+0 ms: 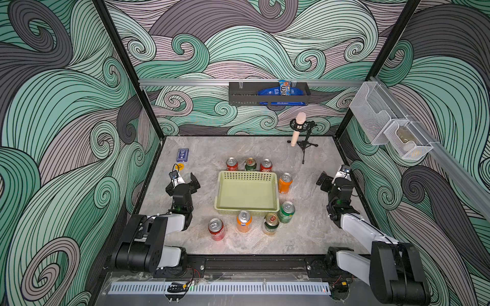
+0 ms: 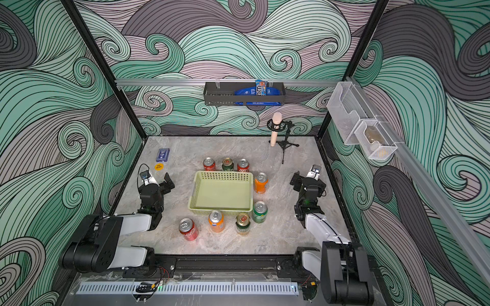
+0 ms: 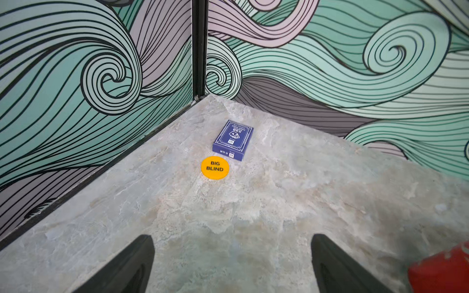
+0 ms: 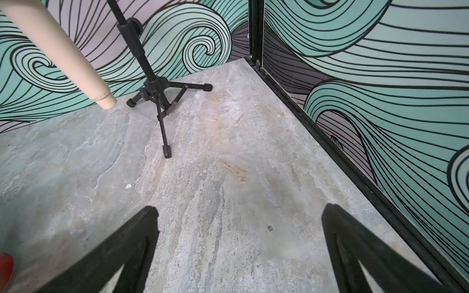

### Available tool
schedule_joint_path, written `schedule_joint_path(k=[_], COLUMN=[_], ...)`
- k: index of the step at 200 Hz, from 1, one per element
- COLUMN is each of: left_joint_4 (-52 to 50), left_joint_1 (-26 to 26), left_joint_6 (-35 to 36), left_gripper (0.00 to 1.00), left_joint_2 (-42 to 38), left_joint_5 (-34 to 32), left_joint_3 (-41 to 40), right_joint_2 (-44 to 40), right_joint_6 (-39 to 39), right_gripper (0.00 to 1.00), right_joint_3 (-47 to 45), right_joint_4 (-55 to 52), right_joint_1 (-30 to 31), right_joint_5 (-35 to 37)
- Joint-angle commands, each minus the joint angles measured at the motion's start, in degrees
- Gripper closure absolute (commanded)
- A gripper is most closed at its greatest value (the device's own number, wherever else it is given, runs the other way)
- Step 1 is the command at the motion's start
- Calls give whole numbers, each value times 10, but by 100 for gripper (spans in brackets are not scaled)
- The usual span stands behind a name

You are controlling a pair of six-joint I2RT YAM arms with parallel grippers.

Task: Take out the drinks from the basket
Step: Reset both arms

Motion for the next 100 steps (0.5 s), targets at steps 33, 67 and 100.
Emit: schedule_joint_path(k=[33,67,100], left_joint_4=[220,178,279], left_joint_1=[18,24,22], left_joint_6=[85,58,97], left_gripper=[1,1,1], left_joint_2=[103,83,120], left_joint_5=[106,99,133], left_joint_3=[-19,-14,-35], right_joint_2=[83,105,114], right_joint_6=[-25,-31,-42], right_gripper=[0,0,0], right_joint_3=[-61,-89,-83], right_joint_4=[262,348,351], right_joint_1=[-1,-1,-1], right_joint_5=[-13,-31,-52])
